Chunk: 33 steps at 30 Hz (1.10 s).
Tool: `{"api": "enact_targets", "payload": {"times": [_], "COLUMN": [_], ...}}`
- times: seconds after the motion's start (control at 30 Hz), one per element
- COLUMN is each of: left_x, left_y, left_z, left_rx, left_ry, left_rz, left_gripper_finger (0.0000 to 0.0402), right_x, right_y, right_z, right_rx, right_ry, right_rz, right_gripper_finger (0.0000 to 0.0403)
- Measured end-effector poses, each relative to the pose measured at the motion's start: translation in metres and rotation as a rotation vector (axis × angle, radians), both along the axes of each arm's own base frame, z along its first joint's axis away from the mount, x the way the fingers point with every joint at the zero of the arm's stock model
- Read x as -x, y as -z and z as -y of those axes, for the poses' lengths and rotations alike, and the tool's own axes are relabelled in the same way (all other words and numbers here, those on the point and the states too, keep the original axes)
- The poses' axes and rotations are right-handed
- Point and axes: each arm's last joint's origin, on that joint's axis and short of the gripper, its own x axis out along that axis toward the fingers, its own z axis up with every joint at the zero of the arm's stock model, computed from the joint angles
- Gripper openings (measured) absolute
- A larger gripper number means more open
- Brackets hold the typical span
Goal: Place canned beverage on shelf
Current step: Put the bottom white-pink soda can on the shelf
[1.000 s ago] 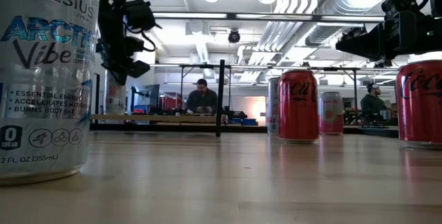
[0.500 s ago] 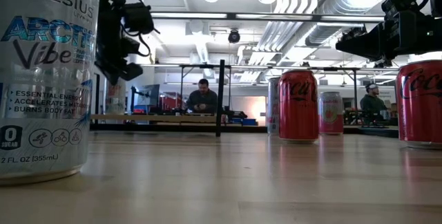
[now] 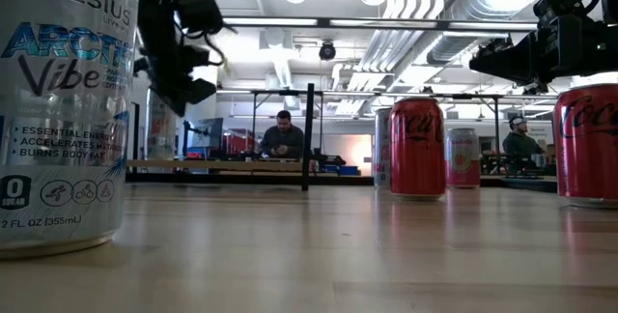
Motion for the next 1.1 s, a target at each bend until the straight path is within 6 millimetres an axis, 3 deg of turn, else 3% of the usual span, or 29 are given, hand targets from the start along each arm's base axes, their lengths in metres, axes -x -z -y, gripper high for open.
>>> {"api": "enact_targets", "payload": {"times": [0.33, 1.1], "left_x": [-0.008, 0.009], "left_y": [0.023, 0.027], "left_z": [-0.027, -0.029], "left_rx": [0.01, 0.015], "left_ry": [0.013, -0.082], "left_rz": [-0.088, -0.262], "left_gripper_finger": [0.0005, 0.0005], "right_x": [0.0, 0.0], "right_y": [0.0, 0.0], "right_z": [0.0, 0.0], "right_rx": [0.0, 0.0], "right_ry": [0.0, 0.0], "right_rz": [0.0, 0.0], "right_gripper_finger": [0.0, 0.0]}}
